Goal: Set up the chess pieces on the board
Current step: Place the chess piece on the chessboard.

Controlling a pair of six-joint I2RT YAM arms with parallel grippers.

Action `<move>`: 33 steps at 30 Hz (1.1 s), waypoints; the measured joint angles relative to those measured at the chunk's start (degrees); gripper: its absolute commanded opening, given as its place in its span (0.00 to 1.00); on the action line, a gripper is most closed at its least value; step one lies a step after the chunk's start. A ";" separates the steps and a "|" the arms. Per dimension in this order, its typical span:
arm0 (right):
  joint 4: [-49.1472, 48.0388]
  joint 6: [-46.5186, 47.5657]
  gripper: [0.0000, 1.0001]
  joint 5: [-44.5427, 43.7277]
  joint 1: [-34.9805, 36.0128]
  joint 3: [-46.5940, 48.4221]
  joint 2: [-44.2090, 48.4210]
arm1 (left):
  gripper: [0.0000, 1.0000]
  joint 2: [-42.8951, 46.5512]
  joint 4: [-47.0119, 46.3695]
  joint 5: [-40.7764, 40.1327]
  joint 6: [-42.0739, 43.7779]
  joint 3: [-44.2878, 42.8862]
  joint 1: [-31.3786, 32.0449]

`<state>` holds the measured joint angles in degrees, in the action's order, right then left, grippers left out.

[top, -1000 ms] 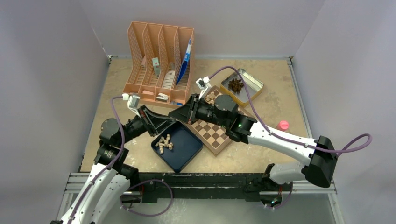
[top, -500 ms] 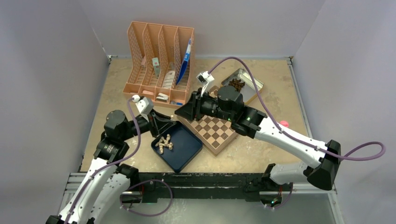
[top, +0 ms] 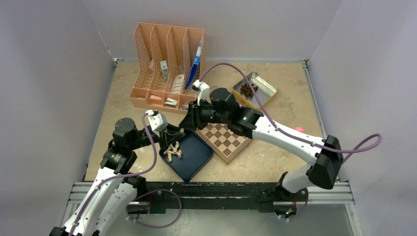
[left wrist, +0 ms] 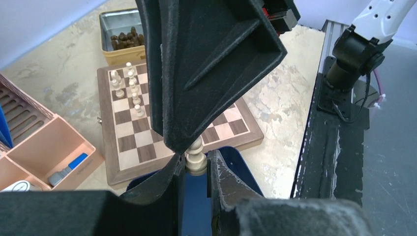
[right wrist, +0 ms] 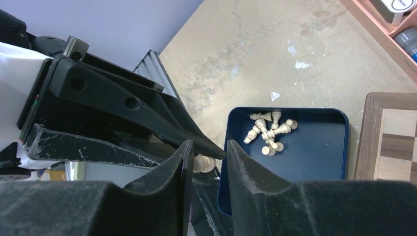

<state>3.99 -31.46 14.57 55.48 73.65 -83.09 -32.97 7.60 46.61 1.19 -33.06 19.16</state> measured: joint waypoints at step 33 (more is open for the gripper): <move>2.62 1.66 0.14 0.26 0.09 -0.04 -1.07 | 0.38 -1.46 0.59 -0.70 4.00 1.05 0.00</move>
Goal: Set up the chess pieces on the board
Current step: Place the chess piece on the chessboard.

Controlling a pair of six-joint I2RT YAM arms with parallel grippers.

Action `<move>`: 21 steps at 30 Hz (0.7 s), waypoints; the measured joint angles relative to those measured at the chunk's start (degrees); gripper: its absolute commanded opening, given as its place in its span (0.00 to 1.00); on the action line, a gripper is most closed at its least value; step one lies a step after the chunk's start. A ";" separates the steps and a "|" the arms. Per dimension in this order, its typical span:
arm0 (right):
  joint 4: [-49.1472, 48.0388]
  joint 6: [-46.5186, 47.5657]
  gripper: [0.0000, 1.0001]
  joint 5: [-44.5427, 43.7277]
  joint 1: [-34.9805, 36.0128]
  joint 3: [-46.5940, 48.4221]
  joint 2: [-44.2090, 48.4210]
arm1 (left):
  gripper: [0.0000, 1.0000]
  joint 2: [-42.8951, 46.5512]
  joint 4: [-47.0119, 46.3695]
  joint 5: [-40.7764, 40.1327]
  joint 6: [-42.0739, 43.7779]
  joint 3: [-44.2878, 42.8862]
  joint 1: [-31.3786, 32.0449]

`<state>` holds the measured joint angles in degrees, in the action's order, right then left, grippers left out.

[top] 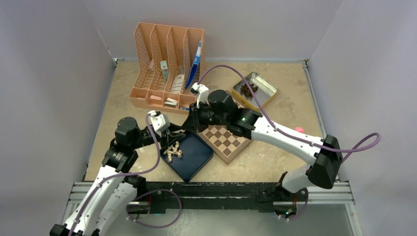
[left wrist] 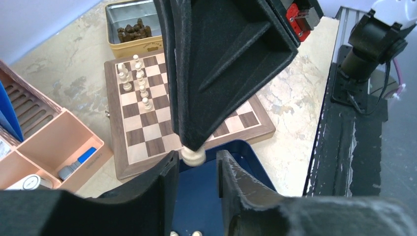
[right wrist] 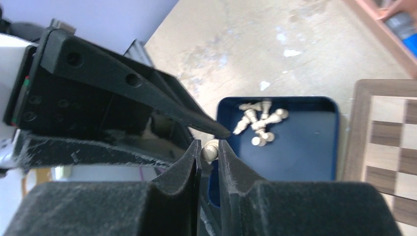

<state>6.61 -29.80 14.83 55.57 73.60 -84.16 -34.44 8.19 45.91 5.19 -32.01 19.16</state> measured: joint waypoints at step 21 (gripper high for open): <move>-4.92 3.45 0.14 -35.47 -2.12 -7.13 -0.33 | 0.77 -1.33 4.00 -10.84 -5.60 -1.09 0.00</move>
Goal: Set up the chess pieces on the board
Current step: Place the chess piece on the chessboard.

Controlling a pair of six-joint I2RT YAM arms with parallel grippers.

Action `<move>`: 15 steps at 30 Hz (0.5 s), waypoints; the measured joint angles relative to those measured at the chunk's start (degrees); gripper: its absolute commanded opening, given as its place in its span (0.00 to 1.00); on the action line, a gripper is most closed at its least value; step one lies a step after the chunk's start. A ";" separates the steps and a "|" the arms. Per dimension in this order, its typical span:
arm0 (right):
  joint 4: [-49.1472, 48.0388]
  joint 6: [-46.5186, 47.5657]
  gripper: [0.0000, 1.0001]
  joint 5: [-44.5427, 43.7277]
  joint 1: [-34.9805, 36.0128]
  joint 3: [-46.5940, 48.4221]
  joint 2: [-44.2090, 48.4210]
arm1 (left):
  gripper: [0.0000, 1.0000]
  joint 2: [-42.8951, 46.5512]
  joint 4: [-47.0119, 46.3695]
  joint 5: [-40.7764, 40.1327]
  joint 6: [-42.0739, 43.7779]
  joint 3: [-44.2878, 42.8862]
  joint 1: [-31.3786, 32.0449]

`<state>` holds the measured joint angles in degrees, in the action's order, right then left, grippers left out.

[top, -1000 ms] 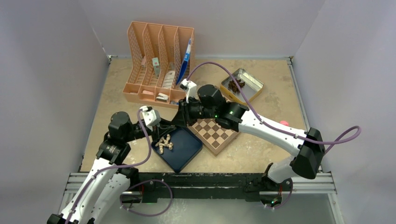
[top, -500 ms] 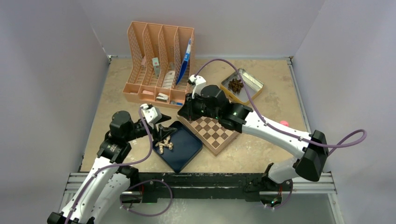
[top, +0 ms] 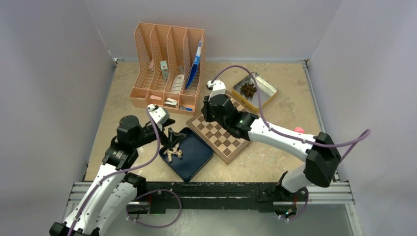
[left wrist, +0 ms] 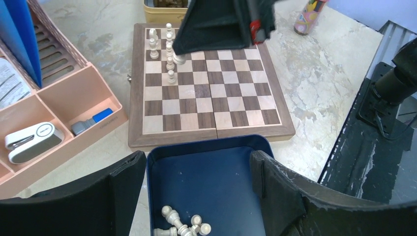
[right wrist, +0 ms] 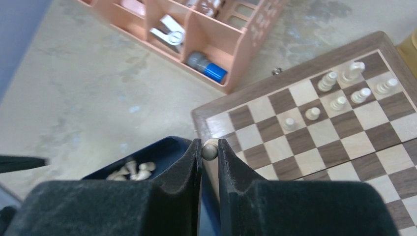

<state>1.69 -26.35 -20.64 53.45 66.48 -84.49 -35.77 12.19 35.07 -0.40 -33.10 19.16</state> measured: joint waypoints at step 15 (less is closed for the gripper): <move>-7.23 -0.35 0.14 -3.02 -2.03 -3.91 -15.39 | 0.78 6.10 1.44 -8.81 -1.99 -0.02 0.00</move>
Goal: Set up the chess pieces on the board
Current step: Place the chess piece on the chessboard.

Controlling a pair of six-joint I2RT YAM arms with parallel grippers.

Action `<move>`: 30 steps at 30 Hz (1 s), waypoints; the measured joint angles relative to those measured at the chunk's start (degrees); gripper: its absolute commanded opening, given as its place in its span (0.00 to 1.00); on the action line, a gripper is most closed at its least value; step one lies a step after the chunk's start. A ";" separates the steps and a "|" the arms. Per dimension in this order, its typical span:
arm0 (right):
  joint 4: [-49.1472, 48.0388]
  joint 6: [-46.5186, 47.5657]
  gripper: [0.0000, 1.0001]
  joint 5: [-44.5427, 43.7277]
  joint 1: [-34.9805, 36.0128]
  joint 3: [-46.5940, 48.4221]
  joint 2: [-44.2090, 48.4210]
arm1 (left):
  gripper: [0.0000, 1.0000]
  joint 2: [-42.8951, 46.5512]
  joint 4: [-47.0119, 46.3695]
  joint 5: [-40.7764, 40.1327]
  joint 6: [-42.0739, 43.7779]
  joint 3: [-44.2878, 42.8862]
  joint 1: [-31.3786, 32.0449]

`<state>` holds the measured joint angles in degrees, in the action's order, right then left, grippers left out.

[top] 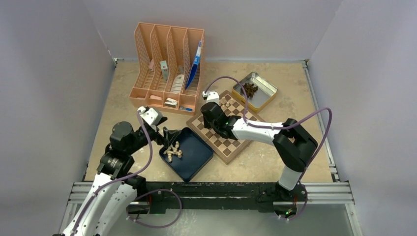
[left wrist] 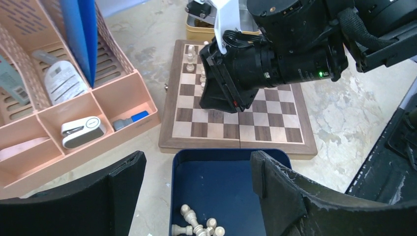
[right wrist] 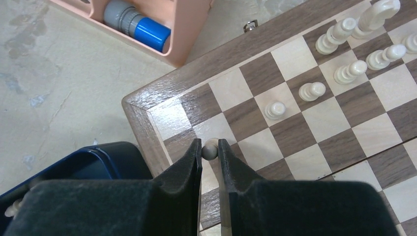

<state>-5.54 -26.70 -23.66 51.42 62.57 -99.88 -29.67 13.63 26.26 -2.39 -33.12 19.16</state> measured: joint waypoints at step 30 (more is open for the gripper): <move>-5.55 -1.38 0.15 -4.02 -2.38 -1.20 -3.41 | 0.78 1.92 1.14 -2.60 0.02 -0.11 0.00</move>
<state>-11.09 -28.08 -27.68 49.04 61.36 -103.28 -27.75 14.76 23.66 -2.37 -33.23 19.16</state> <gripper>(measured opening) 0.164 0.776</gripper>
